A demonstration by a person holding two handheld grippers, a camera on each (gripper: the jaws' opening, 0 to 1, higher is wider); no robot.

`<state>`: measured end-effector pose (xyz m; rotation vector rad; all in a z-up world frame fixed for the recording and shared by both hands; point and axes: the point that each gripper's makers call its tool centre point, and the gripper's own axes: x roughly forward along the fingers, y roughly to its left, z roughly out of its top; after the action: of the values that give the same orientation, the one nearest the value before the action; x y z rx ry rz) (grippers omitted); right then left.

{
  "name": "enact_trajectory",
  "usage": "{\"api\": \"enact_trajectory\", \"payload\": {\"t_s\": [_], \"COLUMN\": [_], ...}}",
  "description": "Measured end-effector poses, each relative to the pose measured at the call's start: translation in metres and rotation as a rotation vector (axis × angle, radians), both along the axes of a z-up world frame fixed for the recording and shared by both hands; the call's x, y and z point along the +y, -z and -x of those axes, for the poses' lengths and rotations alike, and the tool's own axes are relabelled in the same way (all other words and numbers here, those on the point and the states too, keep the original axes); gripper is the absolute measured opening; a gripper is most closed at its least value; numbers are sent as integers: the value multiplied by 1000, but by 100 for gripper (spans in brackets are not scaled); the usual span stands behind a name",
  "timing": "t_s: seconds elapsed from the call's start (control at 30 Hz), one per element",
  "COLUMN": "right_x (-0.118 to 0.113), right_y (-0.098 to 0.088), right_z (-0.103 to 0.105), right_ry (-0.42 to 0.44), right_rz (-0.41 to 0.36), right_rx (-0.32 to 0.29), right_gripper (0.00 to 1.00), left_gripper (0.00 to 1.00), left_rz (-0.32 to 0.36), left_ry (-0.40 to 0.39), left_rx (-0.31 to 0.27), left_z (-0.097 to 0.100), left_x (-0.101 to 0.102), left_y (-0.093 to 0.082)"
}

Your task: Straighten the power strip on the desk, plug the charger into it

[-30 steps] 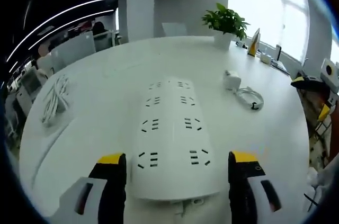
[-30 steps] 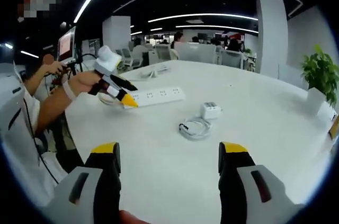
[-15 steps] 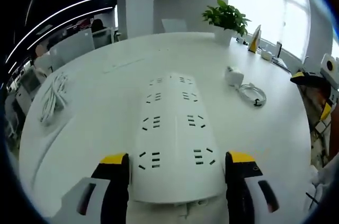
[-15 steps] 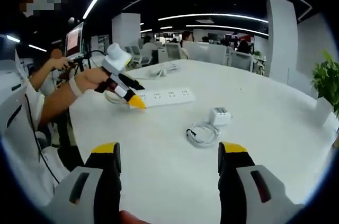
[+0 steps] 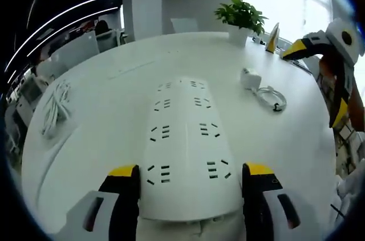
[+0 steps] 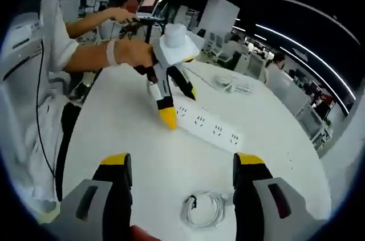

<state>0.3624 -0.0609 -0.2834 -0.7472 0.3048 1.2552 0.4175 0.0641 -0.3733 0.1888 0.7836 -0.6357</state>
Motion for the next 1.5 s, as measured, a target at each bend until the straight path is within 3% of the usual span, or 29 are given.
{"api": "enact_trajectory", "payload": {"t_s": [0.07, 0.2, 0.5, 0.83, 1.17, 1.5], "right_x": [9, 14, 28, 35, 47, 61], "right_y": [3, 8, 13, 15, 28, 42], "right_z": [-8, -30, -64, -80, -107, -113], "right_ry": [-74, -124, -151, -176, -222, -291], "right_rz": [41, 137, 195, 231, 335, 410], "right_rx": [-14, -67, -43, -44, -56, -67], "right_gripper": [71, 71, 71, 71, 71, 72], "left_gripper": [74, 74, 74, 74, 74, 74], "left_rz": [-1, -8, -17, -21, -21, -19], "left_ry": [0, 1, 2, 2, 1, 1], "left_rx": [0, 6, 10, 12, 9, 5], "left_z": [1, 2, 5, 6, 7, 9], "left_x": [0, 0, 1, 3, 2, 0], "left_y": [0, 1, 1, 2, 1, 1]}}
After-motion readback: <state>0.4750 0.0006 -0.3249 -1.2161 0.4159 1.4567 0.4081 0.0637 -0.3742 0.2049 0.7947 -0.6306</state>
